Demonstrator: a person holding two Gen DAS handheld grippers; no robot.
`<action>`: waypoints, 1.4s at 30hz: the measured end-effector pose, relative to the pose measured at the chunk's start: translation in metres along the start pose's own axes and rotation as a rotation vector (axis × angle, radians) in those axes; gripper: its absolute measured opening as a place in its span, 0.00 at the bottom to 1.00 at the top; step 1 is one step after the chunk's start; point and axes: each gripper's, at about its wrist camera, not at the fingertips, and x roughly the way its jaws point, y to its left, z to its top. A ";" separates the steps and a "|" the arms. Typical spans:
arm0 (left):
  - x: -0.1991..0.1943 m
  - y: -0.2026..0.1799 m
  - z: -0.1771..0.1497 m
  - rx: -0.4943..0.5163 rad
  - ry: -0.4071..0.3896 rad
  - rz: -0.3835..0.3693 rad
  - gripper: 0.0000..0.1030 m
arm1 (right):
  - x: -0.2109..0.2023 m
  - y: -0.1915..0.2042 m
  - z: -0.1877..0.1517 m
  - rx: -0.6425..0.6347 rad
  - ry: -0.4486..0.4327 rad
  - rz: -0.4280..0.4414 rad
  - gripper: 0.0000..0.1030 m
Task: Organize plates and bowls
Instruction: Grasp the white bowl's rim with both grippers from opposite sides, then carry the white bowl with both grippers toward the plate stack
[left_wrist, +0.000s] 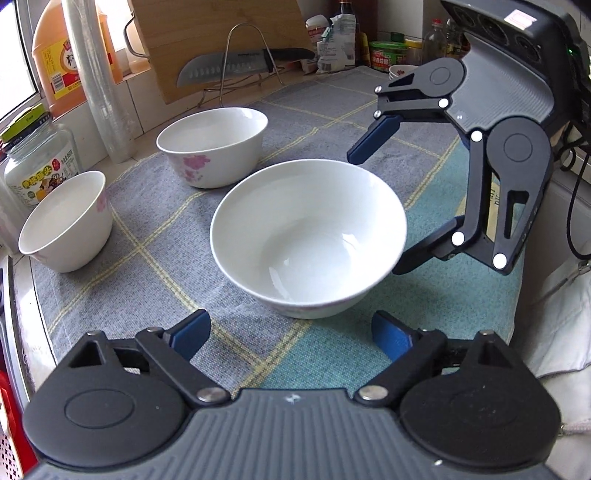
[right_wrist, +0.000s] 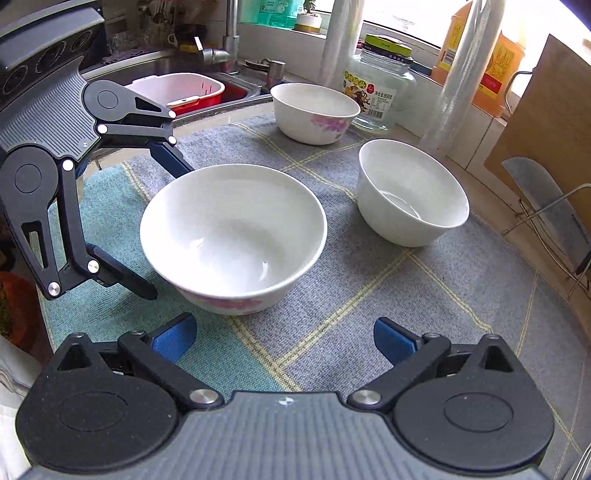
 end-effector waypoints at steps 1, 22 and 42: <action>0.000 0.001 0.001 0.013 -0.001 -0.002 0.90 | 0.000 0.001 0.002 -0.013 0.000 0.005 1.00; 0.000 0.004 0.013 0.204 0.026 -0.047 0.75 | 0.004 0.012 0.021 -0.193 0.024 0.070 0.84; -0.004 -0.002 0.014 0.313 0.039 -0.043 0.63 | 0.000 0.016 0.023 -0.232 0.021 0.077 0.82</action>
